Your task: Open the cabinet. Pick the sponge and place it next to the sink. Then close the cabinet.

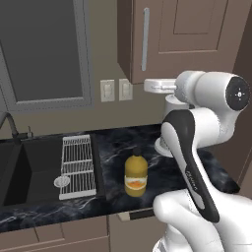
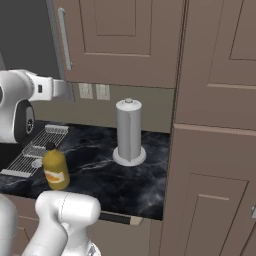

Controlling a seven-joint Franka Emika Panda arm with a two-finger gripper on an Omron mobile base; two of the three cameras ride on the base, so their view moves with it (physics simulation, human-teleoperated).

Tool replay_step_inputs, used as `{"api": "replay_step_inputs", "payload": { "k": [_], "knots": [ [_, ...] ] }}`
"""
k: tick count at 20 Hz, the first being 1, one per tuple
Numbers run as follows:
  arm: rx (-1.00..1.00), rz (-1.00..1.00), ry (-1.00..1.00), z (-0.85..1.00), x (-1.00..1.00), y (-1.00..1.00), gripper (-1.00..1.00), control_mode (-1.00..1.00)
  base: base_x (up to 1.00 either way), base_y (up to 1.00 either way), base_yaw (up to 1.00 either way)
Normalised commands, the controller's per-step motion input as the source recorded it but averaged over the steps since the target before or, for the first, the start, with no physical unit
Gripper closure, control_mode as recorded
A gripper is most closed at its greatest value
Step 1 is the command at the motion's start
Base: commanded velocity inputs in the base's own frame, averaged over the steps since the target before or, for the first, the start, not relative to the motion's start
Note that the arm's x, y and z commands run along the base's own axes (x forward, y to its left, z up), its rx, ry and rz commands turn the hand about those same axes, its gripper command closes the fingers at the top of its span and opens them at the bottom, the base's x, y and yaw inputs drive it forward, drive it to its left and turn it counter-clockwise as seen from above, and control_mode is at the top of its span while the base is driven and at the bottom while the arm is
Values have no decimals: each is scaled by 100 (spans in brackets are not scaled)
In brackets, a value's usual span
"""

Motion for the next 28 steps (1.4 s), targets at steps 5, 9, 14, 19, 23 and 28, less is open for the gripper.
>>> {"api": "replay_step_inputs", "payload": {
  "k": [5,9,14,19,23,28],
  "knots": [
    [0,0,0,0,0,0,-100,-100,0,0,0],
    [0,0,-1,0,0,0,-100,-100,0,0,0],
    [0,0,-1,1,-13,-10,-100,-100,0,0,0],
    [0,0,2,12,-8,-26,-100,-100,0,0,0],
    [-3,-1,24,27,0,-12,-100,-100,0,0,0],
    [-3,0,22,9,1,-3,-100,-100,0,0,0]
  ]
}}
